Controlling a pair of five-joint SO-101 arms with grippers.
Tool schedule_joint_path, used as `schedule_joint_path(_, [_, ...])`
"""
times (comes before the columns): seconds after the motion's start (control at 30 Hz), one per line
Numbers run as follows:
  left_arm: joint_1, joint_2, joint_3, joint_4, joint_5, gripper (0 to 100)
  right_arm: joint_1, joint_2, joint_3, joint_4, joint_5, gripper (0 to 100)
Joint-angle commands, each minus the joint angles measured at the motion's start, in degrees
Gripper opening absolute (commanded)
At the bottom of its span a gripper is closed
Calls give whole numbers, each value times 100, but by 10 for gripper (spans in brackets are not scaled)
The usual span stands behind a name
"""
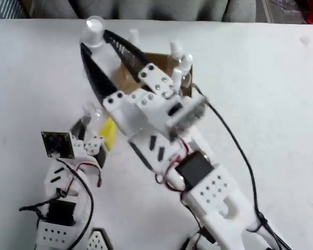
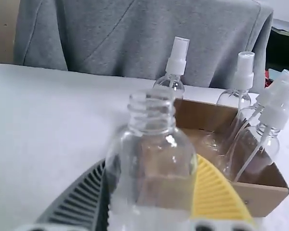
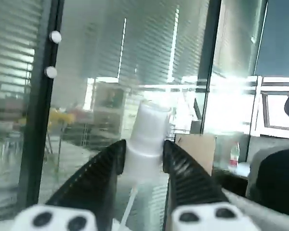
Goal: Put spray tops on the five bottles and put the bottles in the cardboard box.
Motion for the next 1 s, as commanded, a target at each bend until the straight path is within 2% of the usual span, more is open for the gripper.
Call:
schedule_joint_path(0.0, [84,-48,9,79,-44,23,127,145,-105,-48,-35,15])
schedule_joint_path(0.23, [84,-48,9,149,-44,23,127,154,-413,980,-70,15])
schedule_joint_path(0.33, [84,-48,9,149,-44,23,127,198,-615,1200,-633,15])
schedule_joint_path(0.4, [84,-48,9,149,-44,23,127,215,-677,1200,-905,15])
schedule_joint_path(0.97, [66,-48,9,149,-44,24,127,857,-712,1200,-897,15])
